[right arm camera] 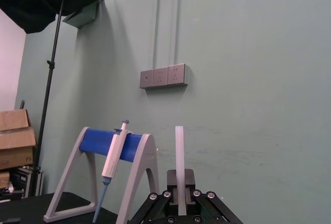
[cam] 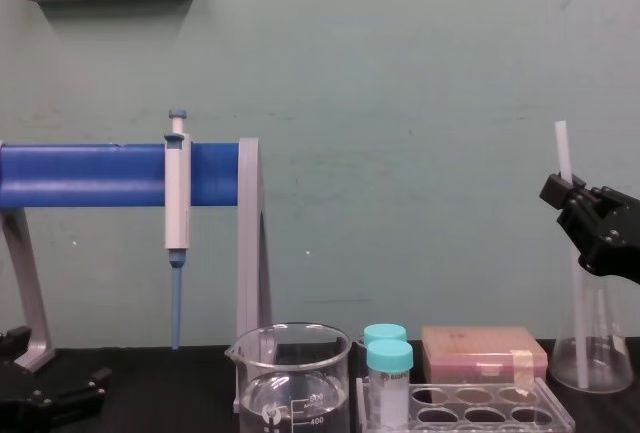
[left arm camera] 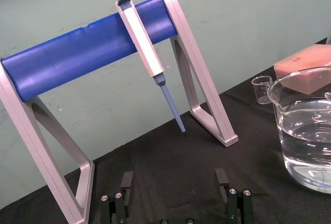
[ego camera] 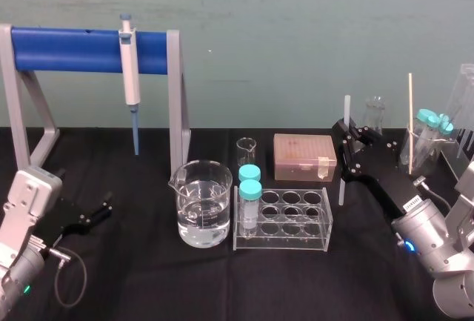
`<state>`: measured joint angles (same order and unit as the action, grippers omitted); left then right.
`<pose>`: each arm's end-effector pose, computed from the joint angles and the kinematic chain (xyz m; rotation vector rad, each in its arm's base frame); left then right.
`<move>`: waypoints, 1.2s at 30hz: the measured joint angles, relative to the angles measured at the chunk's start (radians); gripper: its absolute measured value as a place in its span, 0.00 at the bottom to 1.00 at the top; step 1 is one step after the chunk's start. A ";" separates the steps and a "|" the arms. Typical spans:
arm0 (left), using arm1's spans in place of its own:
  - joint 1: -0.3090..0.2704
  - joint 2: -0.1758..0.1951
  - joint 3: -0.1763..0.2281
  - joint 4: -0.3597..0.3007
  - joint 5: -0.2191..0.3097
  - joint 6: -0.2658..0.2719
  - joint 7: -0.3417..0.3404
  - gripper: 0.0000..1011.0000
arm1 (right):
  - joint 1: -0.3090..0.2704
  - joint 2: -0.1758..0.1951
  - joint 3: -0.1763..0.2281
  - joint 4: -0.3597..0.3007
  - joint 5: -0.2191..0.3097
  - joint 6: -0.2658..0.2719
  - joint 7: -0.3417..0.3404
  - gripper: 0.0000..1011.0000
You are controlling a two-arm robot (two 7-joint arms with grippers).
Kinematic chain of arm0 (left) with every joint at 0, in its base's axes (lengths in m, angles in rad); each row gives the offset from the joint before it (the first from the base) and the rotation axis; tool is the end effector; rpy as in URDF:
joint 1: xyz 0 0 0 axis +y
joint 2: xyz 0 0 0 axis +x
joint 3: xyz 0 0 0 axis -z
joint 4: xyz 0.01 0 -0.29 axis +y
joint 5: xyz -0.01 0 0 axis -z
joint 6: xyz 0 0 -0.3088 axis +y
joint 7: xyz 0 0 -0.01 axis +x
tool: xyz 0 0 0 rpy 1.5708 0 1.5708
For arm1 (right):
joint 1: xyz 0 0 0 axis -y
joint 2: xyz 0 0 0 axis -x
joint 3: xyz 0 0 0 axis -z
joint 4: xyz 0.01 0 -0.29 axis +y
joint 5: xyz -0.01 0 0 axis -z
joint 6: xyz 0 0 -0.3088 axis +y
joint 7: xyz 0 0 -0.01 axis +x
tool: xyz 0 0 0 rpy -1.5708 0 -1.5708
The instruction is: Pick up the stirring rod with one hand, then place it down.
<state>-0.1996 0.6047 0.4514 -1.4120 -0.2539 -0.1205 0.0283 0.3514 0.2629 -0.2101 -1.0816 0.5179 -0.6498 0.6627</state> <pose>0.3581 0.0827 -0.3022 0.3044 -0.2851 1.2480 0.4168 -0.0601 -0.3186 0.3951 -0.3471 -0.9124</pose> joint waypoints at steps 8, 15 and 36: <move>0.000 0.000 0.000 0.000 0.000 0.000 0.000 0.99 | 0.001 0.000 0.000 0.001 0.000 0.000 0.001 0.07; 0.000 0.000 0.000 0.000 0.000 0.000 0.000 0.99 | 0.001 0.000 0.000 0.001 0.001 0.000 0.002 0.07; 0.000 0.000 0.000 0.000 0.000 0.000 0.000 0.99 | 0.001 0.000 0.000 0.001 0.001 -0.001 0.002 0.07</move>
<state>-0.1995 0.6047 0.4513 -1.4120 -0.2539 -0.1206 0.0283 0.3521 0.2631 -0.2105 -1.0805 0.5191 -0.6509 0.6646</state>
